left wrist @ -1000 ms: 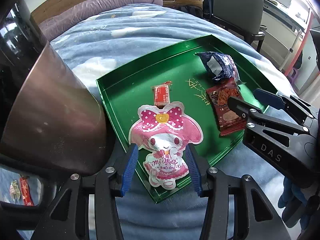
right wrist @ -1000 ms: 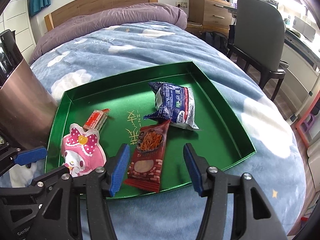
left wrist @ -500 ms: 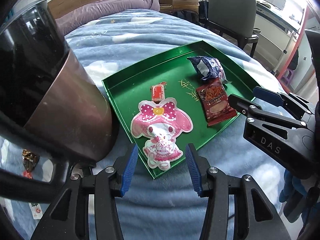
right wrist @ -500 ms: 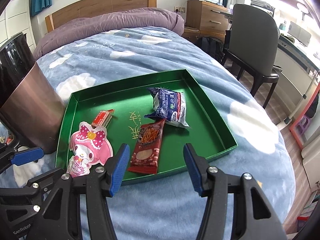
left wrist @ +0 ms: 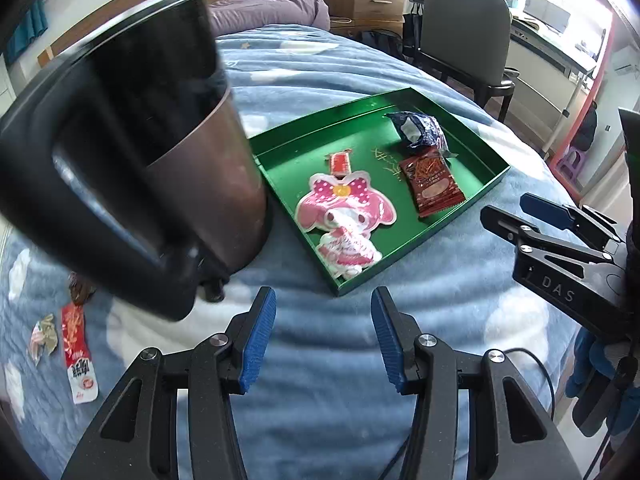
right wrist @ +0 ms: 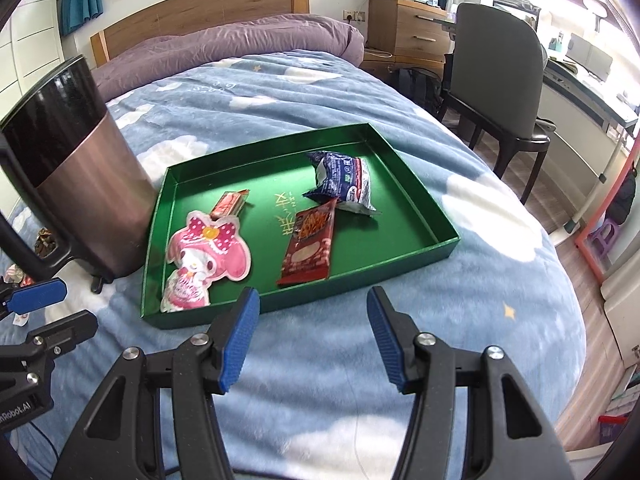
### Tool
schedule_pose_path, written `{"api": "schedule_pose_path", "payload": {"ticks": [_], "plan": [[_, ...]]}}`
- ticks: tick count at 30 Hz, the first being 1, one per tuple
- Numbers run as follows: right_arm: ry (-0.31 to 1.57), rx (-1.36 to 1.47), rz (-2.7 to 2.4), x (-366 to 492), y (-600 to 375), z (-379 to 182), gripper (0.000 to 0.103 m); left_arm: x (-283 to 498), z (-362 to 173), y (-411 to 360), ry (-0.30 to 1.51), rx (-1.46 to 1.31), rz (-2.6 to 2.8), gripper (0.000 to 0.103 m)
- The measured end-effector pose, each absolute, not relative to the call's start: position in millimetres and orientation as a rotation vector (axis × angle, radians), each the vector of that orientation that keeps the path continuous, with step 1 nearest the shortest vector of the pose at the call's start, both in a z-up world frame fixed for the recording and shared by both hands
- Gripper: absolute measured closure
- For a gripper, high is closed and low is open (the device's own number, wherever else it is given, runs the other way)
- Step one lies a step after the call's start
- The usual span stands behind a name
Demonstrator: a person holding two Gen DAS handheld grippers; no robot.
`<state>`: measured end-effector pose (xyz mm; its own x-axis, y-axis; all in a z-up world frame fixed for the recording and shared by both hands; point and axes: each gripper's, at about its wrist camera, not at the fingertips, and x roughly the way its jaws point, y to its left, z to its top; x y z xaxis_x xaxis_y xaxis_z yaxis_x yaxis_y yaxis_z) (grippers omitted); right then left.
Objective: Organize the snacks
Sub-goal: 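Withdraw both open tools from the tray back toward the remaining snacks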
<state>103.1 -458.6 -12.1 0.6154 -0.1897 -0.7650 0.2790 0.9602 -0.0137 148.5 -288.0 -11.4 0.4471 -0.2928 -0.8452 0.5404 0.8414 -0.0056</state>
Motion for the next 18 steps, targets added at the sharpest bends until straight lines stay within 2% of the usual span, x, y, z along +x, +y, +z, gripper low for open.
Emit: {"api": "schedule_pose_path", "payload": {"ticks": [18], "plan": [[0.868, 0.124, -0.200, 44, -394, 4, 0.014, 110, -7, -189, 0.983, 0.218, -0.424, 0.059]]}}
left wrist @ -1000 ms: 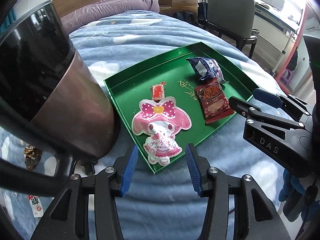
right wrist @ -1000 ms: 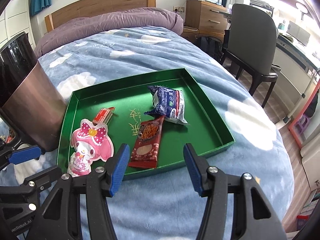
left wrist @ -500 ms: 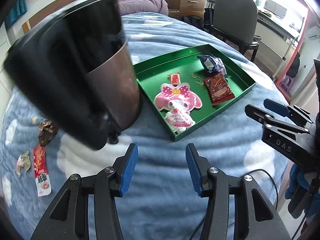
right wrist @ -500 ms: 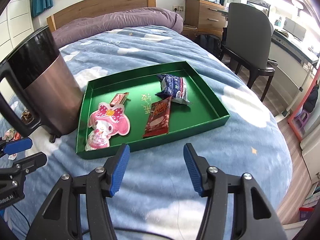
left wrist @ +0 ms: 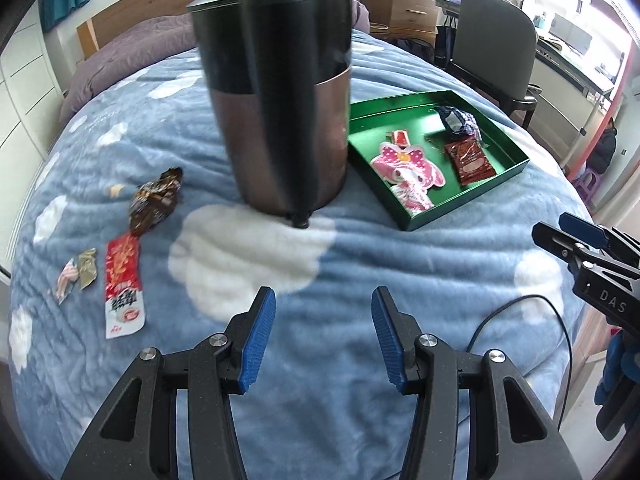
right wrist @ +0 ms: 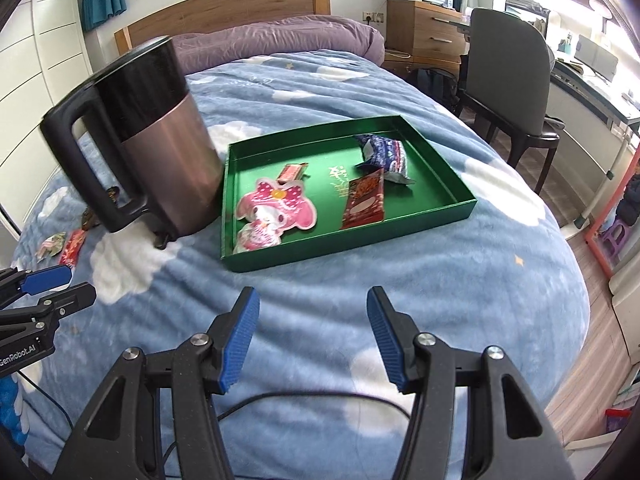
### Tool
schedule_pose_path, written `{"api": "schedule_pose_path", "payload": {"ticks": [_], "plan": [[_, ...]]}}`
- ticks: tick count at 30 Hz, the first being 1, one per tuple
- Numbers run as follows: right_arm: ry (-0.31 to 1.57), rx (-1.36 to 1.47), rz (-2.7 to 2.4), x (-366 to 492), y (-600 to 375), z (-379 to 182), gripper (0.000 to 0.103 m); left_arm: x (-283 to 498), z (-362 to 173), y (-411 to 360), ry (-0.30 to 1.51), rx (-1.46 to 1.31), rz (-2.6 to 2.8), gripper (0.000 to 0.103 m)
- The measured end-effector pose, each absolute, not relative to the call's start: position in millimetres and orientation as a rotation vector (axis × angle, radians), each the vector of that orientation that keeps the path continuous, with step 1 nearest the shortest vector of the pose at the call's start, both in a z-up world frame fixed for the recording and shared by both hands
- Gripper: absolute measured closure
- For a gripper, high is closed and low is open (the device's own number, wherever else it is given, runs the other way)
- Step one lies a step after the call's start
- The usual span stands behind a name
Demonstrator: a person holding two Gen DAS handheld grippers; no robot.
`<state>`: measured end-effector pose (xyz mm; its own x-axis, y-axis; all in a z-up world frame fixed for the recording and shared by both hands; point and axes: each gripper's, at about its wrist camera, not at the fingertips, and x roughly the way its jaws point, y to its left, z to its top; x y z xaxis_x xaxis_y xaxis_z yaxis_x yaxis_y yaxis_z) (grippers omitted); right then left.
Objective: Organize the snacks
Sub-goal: 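Withdraw both open tools from the tray back toward the remaining snacks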
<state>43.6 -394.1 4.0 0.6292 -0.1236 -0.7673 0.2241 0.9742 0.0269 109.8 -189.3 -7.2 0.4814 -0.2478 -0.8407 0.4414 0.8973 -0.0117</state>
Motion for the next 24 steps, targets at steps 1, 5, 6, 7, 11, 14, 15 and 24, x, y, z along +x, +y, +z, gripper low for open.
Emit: {"api": "schedule_pose_path", "payload": {"ticks": [1, 5, 6, 7, 11, 14, 15, 24], "plan": [[0.868, 0.124, -0.197, 42, -391, 4, 0.014, 107, -8, -183, 0.983, 0.212, -0.418, 0.059], [0.869, 0.131, -0.178, 30, -375, 5, 0.014, 97, -10, -156, 0.992, 0.189, -0.392, 0.059], [0.870, 0.132, -0.173, 28, -371, 6, 0.014, 95, -11, -150, 0.993, 0.184, -0.385, 0.059], [0.871, 0.133, -0.170, 26, -368, 6, 0.014, 94, -11, -145, 0.994, 0.180, -0.377, 0.059], [0.869, 0.129, -0.150, 16, -350, 9, 0.014, 87, -12, -118, 0.996, 0.156, -0.343, 0.059], [0.869, 0.117, -0.136, 10, -337, 12, 0.014, 79, -12, -95, 0.988, 0.136, -0.317, 0.059], [0.868, 0.112, -0.131, 8, -333, 13, 0.014, 77, -12, -89, 0.987, 0.129, -0.310, 0.059], [0.850, 0.076, -0.098, -3, -294, 30, 0.014, 59, -10, -26, 0.968, 0.066, -0.249, 0.059]]}}
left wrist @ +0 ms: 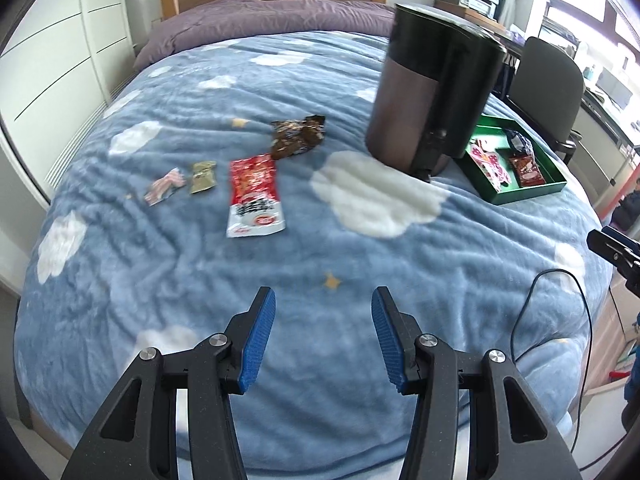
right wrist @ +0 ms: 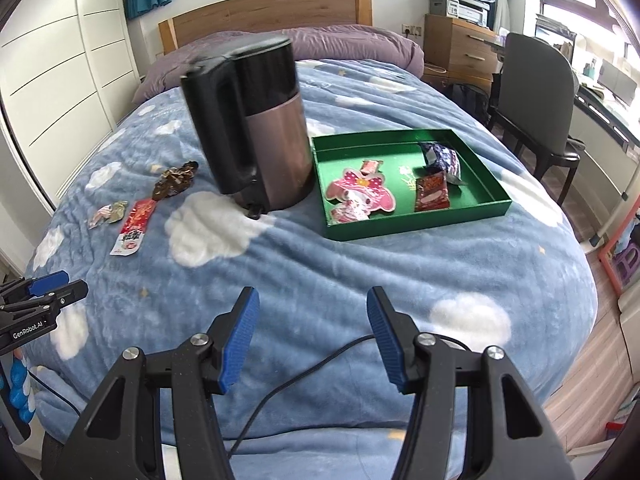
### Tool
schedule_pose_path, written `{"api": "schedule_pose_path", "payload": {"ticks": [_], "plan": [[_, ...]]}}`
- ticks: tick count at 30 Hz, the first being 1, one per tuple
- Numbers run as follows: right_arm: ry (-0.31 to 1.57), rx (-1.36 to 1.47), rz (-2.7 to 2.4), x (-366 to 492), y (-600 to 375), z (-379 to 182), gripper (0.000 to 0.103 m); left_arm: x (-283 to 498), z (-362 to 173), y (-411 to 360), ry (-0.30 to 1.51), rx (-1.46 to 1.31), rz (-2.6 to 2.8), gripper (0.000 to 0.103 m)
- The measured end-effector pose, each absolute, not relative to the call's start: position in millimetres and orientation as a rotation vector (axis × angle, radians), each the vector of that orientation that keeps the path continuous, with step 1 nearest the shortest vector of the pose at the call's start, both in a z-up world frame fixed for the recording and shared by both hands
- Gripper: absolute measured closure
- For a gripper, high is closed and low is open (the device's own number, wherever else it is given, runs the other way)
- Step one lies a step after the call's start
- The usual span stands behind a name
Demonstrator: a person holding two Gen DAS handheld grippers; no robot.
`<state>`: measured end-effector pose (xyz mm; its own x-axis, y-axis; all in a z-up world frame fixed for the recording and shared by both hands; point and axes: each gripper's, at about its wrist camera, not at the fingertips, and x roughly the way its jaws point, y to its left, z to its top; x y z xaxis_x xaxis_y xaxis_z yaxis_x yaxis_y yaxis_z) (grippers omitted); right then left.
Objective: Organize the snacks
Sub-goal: 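Withdraw both open tools from the tray back toward the remaining snacks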
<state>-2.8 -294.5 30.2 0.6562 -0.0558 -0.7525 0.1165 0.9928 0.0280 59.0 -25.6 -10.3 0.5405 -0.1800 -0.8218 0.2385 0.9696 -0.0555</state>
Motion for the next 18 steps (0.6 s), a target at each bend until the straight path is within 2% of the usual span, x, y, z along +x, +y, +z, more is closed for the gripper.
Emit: {"api": "schedule_pose_path", "payload": {"ticks": [18], "plan": [[0.832, -0.051, 0.026, -1, -181, 55, 0.014, 33, -16, 118, 0.934, -0.030, -0.081, 0.059]]}}
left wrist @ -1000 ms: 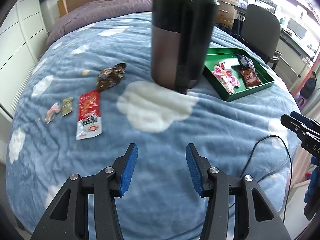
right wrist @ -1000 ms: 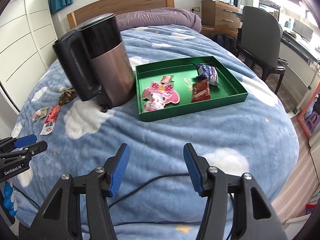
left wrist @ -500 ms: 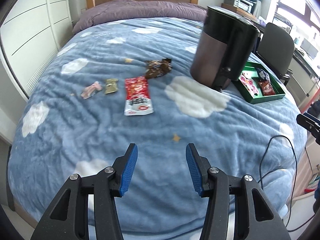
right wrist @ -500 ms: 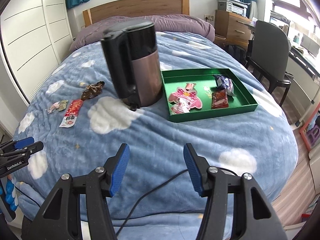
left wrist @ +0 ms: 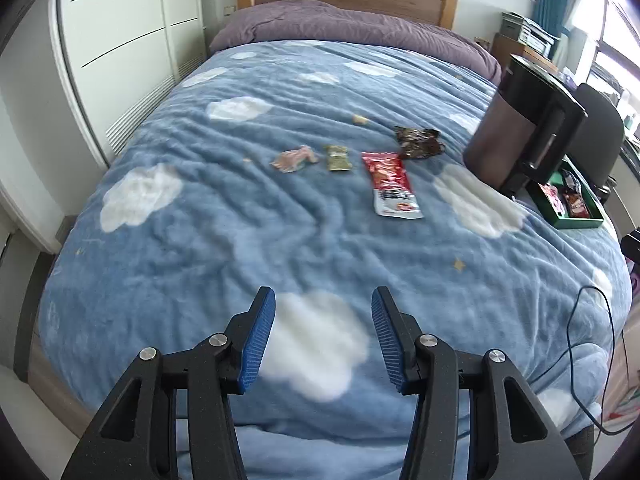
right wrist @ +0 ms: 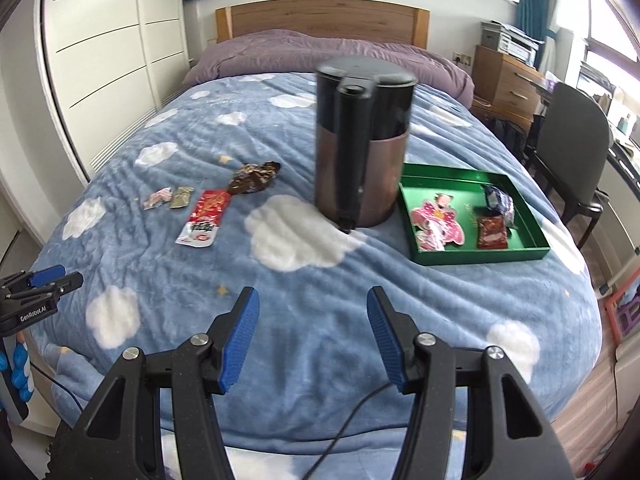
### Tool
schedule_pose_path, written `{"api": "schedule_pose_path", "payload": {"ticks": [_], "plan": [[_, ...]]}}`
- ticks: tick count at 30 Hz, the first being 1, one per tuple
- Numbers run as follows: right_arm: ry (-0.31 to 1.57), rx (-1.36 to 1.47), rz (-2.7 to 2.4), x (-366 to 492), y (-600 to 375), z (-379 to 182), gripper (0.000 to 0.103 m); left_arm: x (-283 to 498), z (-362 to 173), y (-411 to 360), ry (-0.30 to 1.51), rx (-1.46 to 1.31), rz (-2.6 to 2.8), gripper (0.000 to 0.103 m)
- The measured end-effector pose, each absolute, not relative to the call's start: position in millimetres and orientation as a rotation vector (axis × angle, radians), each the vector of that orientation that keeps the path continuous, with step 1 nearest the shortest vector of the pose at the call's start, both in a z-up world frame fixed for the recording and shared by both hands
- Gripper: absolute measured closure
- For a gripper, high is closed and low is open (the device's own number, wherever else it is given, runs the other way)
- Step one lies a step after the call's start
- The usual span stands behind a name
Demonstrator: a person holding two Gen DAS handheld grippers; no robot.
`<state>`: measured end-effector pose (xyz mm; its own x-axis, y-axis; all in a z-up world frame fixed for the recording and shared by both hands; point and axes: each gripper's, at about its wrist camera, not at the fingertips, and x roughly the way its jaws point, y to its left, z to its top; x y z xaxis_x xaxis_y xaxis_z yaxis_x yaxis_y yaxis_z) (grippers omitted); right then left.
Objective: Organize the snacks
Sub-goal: 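Withdraw both open tools from the tray back toward the remaining snacks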
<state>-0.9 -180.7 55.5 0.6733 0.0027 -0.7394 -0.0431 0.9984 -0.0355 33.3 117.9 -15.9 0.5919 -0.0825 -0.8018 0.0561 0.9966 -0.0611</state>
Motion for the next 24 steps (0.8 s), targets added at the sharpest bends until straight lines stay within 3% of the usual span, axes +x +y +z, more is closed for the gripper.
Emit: {"api": "schedule_pose_path", "payload": {"ticks": [12, 24], "plan": [[0.862, -0.075, 0.111, 24, -125, 48, 0.014, 43, -27, 178, 0.946, -0.081, -0.026, 0.059], [0.975, -0.059, 0.218, 91, -71, -6, 0.014, 126, -42, 185, 0.962, -0.037, -0.093, 0.058]]}}
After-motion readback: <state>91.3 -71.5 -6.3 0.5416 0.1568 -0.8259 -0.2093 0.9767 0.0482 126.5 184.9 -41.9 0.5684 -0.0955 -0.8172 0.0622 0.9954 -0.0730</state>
